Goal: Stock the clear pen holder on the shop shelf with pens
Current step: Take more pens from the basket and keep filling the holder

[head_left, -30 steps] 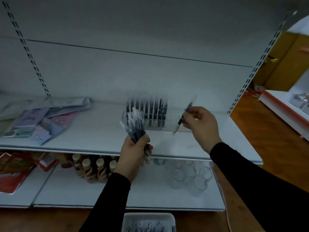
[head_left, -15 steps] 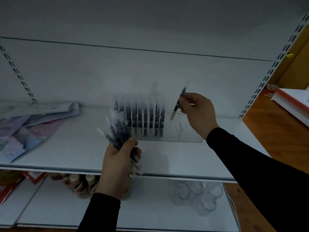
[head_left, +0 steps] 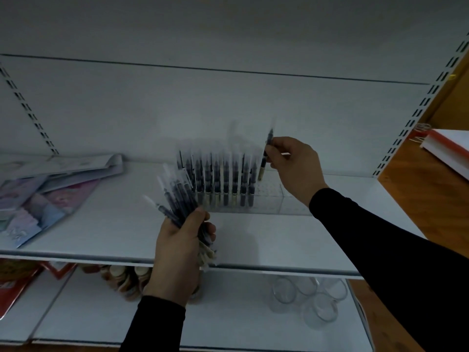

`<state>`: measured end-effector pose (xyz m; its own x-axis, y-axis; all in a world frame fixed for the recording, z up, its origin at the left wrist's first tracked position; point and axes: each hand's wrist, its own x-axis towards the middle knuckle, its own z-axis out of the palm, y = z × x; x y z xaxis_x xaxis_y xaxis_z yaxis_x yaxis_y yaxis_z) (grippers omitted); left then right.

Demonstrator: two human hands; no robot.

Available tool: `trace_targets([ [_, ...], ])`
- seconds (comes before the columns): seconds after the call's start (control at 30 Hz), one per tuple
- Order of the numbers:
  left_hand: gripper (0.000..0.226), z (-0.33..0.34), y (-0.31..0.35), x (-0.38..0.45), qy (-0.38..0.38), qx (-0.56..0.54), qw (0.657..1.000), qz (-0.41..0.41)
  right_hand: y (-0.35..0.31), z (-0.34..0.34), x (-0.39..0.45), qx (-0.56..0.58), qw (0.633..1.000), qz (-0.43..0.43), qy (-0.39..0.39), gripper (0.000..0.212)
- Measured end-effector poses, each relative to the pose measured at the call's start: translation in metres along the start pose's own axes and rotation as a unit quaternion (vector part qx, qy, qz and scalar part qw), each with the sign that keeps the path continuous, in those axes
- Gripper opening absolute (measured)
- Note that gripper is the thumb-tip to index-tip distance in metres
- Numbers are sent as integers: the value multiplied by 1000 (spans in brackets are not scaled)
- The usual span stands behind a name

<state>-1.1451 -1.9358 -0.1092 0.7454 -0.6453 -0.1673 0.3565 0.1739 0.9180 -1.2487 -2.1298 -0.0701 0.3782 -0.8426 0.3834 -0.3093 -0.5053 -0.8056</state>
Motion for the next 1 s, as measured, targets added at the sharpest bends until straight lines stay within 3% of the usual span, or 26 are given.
trace_targets([
  [0.57, 14, -2, 6, -2, 12, -17, 1000, 4, 14, 10, -10, -106, 994, -7, -35, 21],
  [1.0, 15, -2, 2, -2, 5, -7, 1000, -15, 16, 11, -16, -91, 995, -17, -22, 19],
])
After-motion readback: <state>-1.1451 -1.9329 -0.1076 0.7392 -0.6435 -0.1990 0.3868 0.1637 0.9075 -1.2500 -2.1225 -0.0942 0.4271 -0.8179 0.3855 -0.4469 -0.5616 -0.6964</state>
